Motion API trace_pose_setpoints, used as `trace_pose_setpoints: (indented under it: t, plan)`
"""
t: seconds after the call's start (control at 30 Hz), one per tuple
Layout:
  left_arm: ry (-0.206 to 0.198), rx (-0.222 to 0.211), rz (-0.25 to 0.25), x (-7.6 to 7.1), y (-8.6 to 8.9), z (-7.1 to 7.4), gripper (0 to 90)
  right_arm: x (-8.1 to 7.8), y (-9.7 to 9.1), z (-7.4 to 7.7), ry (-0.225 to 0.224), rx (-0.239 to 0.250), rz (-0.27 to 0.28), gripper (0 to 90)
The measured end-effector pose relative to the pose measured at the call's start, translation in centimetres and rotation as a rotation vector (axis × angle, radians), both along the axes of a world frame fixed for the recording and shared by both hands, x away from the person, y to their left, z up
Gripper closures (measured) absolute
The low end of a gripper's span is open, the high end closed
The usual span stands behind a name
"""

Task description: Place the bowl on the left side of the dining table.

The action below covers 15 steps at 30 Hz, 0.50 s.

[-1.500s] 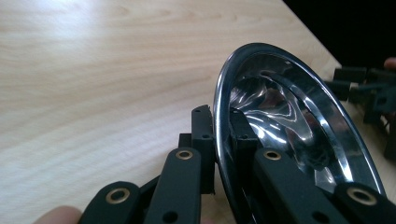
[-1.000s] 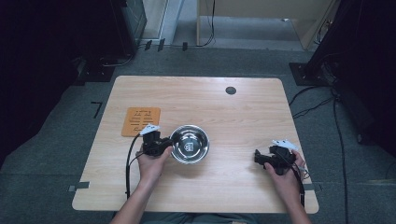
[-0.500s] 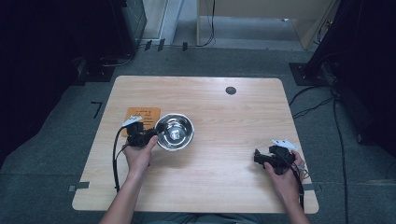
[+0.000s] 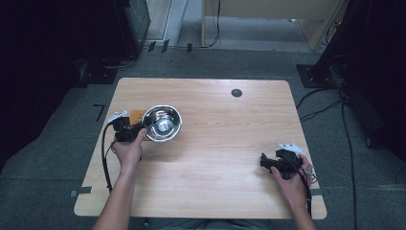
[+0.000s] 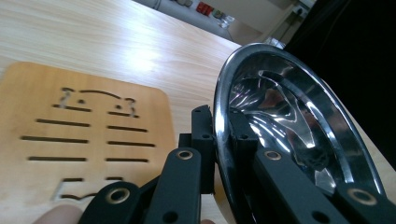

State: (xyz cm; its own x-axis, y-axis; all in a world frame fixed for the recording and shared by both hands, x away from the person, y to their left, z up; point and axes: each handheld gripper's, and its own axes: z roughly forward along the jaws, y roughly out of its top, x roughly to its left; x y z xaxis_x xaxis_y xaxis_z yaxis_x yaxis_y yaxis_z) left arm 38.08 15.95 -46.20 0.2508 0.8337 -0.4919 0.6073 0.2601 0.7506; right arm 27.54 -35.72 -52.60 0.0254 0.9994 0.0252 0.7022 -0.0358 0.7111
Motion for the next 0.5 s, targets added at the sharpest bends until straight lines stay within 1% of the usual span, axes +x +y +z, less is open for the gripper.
trace_pose_setpoints:
  t: [0.1,0.23,0.5]
  plan:
    - [-0.001,0.016,0.023,0.6,0.5,-0.1,84.6,0.0,0.0,0.0,0.000,0.000,0.000,0.0]
    - [0.011,0.000,0.056,1.4,1.3,-0.5,84.7,0.0,0.0,0.0,0.000,0.000,-0.001,0.0]
    - [0.060,-0.027,0.146,2.7,3.6,-2.2,84.7,0.0,0.0,0.0,-0.001,0.000,-0.002,0.0]
